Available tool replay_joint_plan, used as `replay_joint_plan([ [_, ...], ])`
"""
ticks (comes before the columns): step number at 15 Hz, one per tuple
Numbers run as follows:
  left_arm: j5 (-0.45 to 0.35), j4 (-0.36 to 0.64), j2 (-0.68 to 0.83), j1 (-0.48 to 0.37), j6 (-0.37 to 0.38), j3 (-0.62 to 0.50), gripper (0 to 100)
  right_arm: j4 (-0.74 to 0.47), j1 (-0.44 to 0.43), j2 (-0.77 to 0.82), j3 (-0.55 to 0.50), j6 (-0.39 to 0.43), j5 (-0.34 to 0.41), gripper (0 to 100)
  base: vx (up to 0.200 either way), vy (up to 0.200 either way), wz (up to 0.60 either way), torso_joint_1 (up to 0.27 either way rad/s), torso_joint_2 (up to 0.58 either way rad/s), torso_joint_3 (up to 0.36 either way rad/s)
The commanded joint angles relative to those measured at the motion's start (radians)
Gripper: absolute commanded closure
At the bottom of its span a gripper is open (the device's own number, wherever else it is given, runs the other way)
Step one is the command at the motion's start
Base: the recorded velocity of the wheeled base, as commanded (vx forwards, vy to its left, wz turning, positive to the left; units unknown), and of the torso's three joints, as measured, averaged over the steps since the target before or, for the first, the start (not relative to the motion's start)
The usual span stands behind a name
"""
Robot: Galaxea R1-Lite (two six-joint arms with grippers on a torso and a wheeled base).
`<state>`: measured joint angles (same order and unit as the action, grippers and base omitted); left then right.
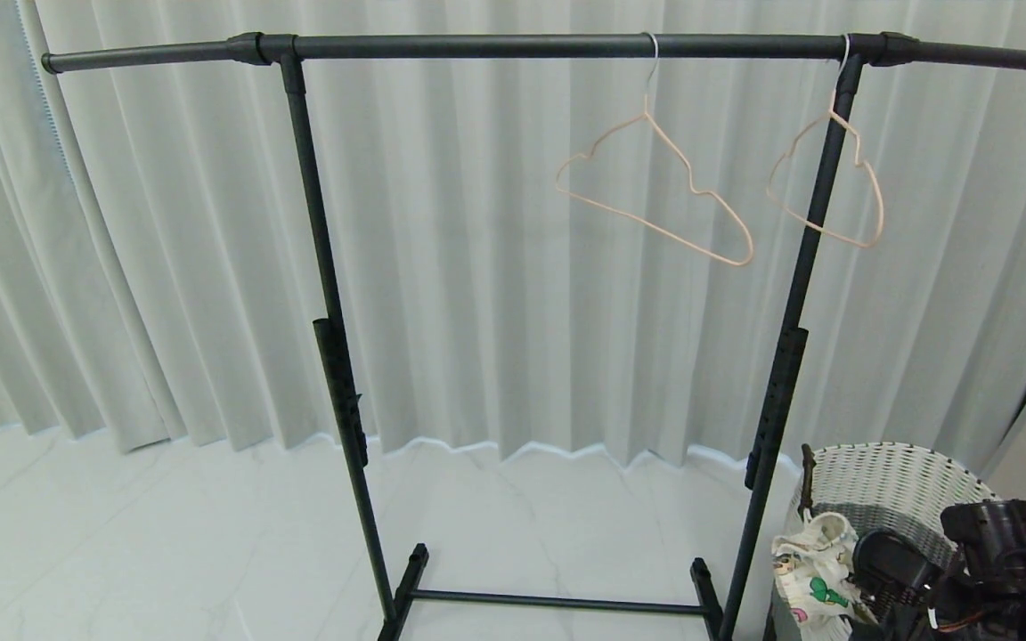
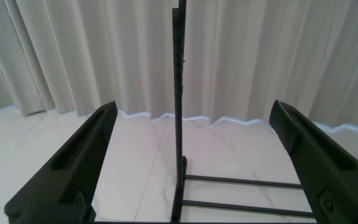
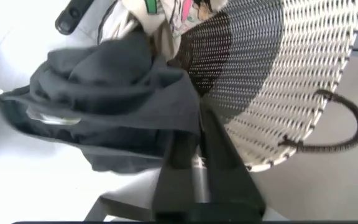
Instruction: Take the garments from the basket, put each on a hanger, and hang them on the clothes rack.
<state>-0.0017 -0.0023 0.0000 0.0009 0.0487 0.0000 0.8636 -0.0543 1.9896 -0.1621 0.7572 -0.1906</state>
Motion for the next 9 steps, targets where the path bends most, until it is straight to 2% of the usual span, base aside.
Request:
replay_joint_plan([
  [1,0.000,-0.001,0.000,0.001,0.000,0.000,0,0.012,0.001,-0.121,0.062,-0.016,0.000,100,0.000,0.000,0.00,0.000,0.00,0.000],
  [5,0.000,-0.001,0.000,0.001,0.000,0.000,0,0.006,-0.001,-0.344,0.099,-0.033,-0.001,100,0.000,0.000,0.00,0.000,0.00,0.000],
  [6,0.000,-0.001,0.000,0.001,0.000,0.000,0,0.005,-0.001,-0.400,0.082,-0.073,-0.001,100,0.000,0.000,0.00,0.000,0.00,0.000],
  [8,0.000,-0.001,0.000,0.001,0.000,0.000,0,-0.028,0.011,-0.485,0.044,-0.084,-0.003,100,0.000,0.000,0.00,0.000,0.00,0.000],
  [9,0.000,-0.001,0.000,0.001,0.000,0.000,0,-0.083,0.016,-0.535,0.000,-0.084,-0.003,100,0.000,0.000,0.00,0.000,0.00,0.000],
])
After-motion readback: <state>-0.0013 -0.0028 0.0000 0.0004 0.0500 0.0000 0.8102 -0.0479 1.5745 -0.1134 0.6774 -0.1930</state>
